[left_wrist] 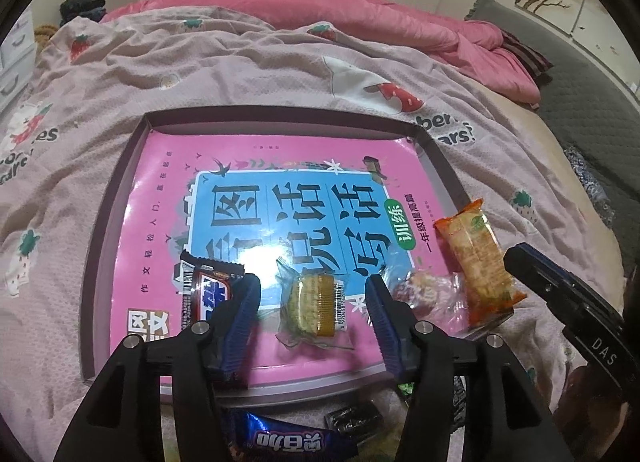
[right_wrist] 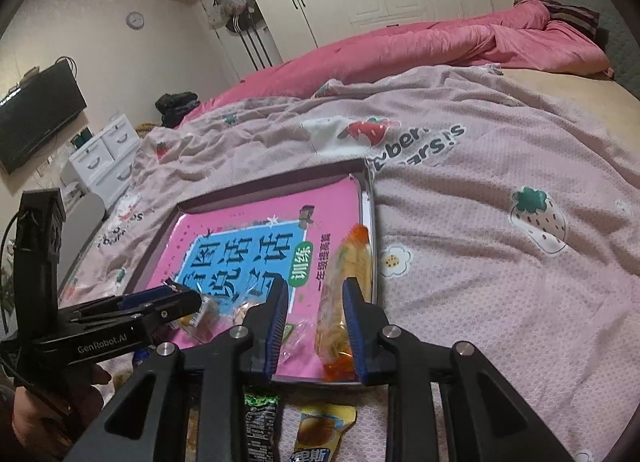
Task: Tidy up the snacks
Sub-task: 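Open both tools to release the cake and biscuit packets in the tray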
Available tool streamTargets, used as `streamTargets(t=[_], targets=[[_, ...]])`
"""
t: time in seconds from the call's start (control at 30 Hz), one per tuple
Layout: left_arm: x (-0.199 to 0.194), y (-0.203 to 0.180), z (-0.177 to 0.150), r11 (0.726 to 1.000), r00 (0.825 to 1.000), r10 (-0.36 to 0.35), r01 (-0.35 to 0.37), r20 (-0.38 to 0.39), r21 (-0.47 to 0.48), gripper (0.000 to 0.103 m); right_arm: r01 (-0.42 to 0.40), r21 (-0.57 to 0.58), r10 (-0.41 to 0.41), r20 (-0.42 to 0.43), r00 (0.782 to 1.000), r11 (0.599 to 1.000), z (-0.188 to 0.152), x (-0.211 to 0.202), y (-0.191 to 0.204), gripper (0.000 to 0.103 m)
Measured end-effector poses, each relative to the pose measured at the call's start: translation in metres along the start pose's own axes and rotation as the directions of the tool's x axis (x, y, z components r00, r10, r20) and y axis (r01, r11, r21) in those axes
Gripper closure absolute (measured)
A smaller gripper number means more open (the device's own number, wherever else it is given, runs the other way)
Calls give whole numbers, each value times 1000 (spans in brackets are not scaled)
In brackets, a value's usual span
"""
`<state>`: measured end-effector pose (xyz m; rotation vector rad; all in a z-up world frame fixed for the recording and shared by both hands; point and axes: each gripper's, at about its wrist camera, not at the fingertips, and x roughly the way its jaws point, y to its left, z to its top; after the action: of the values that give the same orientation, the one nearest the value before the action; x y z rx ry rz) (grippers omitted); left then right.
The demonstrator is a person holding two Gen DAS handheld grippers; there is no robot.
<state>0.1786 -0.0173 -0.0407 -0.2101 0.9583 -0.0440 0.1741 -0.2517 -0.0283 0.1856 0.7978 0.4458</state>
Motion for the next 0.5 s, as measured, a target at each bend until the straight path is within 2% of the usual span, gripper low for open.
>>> streamTargets(t=[0.2, 0.3, 0.5], targets=[[-10, 1, 2, 1000, 1000, 5, -5, 16, -4, 41, 10, 10, -10, 28, 1000, 1000, 2, -6, -2, 69], [-15, 2, 3, 1000, 1000, 4, -4, 24, -5, 41, 12, 20, -13, 58, 998, 1000, 5, -11, -4, 63], [-29, 8, 6, 1000, 999, -2, 3, 46, -24, 36, 14, 31, -17, 87, 996, 999, 7, -19, -6, 62]])
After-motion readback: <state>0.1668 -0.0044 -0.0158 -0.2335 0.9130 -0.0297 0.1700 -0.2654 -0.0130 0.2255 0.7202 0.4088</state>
